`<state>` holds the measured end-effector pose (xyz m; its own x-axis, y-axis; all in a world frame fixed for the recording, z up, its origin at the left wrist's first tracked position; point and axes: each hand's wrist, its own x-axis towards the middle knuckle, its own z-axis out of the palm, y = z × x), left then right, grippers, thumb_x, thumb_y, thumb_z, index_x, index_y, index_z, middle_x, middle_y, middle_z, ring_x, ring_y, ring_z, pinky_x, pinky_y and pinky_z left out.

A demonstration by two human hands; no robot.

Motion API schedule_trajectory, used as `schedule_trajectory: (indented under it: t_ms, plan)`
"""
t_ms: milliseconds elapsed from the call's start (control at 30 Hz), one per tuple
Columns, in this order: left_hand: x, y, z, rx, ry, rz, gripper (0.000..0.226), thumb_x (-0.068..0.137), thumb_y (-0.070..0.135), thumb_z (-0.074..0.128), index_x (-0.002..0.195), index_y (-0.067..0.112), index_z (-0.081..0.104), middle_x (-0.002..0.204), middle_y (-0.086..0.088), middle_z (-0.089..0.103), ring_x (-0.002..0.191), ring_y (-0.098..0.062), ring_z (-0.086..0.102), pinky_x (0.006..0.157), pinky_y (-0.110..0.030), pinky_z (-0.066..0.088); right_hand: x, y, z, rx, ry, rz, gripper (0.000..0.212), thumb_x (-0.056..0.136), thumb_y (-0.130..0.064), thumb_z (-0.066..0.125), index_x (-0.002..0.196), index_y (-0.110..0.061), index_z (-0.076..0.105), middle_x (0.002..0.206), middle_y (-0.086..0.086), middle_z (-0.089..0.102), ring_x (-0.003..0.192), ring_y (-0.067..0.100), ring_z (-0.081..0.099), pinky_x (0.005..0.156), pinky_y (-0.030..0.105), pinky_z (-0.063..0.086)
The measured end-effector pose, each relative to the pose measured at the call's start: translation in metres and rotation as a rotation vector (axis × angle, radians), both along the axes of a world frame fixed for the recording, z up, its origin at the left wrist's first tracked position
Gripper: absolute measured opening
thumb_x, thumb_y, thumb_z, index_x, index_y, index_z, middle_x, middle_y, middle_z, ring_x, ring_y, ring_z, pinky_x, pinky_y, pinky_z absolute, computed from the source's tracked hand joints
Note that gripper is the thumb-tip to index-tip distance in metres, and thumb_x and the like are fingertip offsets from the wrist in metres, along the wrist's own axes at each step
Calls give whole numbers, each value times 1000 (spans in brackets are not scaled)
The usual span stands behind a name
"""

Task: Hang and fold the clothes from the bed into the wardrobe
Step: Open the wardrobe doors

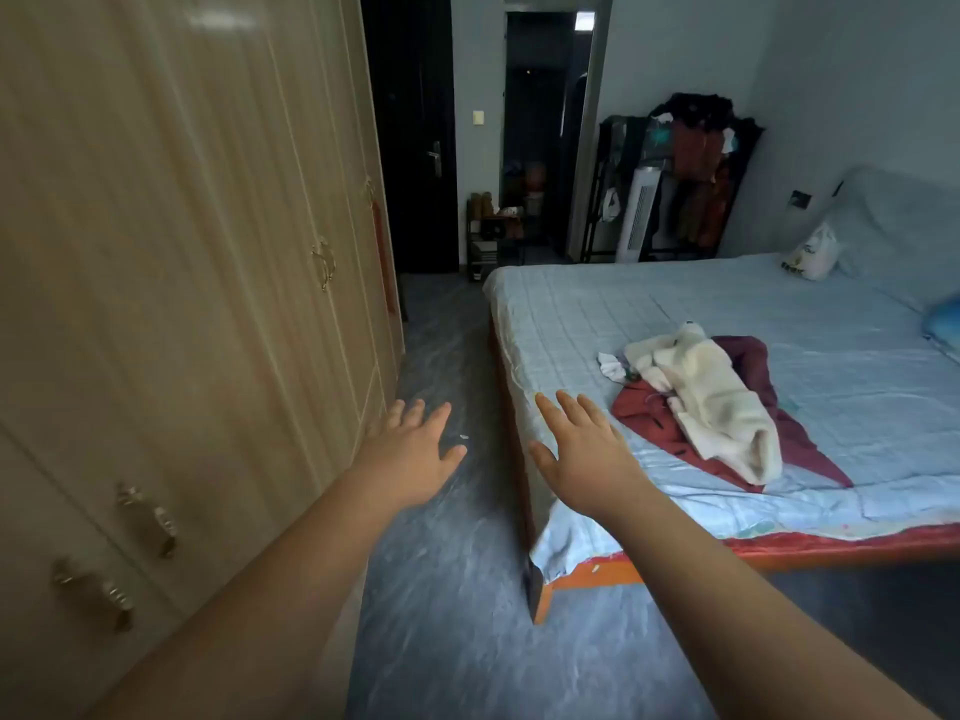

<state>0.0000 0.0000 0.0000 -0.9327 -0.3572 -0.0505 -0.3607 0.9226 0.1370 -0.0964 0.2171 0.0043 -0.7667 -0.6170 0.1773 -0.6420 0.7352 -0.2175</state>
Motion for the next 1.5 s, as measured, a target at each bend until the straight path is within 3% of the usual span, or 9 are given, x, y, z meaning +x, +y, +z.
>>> schedule_trajectory:
  t_ms: [500, 933, 1133, 1267, 1500]
  plan:
    - [-225, -6, -9, -25, -40, 107, 73, 97, 68, 24, 158, 35, 2, 167, -4, 7, 154, -29, 3, 122, -53, 7, -240, -16, 3, 30, -51, 106, 64, 101, -50, 36, 157, -27, 14, 165, 3, 15, 152, 27, 7, 122, 45, 17]
    - [-340, -121, -36, 42, -66, 237, 73, 96, 67, 26, 158, 35, 4, 167, -5, 9, 153, -30, 6, 121, -53, 8, -375, -147, -23, 66, -104, 192, 65, 100, -52, 37, 157, -29, 15, 165, 3, 15, 152, 26, 9, 121, 46, 19]
    - [-335, -172, -38, 53, -59, 378, 73, 97, 65, 27, 158, 32, 7, 166, -8, 14, 152, -33, 10, 121, -54, 14, -400, -221, -31, 64, -99, 329, 66, 100, -51, 39, 157, -28, 18, 164, 4, 19, 151, 28, 12, 121, 44, 19]
    - [-287, -184, -28, -62, -84, 555, 71, 98, 63, 27, 157, 25, 15, 163, -14, 21, 149, -36, 19, 118, -55, 18, -391, -266, -32, 86, -98, 526, 65, 99, -51, 39, 157, -27, 19, 164, 5, 19, 151, 27, 11, 121, 45, 20]
    - [-188, -109, -17, -59, -86, 1034, 71, 99, 63, 24, 159, 29, 5, 167, -7, 8, 153, -32, 5, 121, -56, 10, -331, -294, -24, 83, -29, 985, 61, 98, -45, 37, 153, -19, 27, 156, 10, 33, 145, 31, 25, 118, 45, 26]
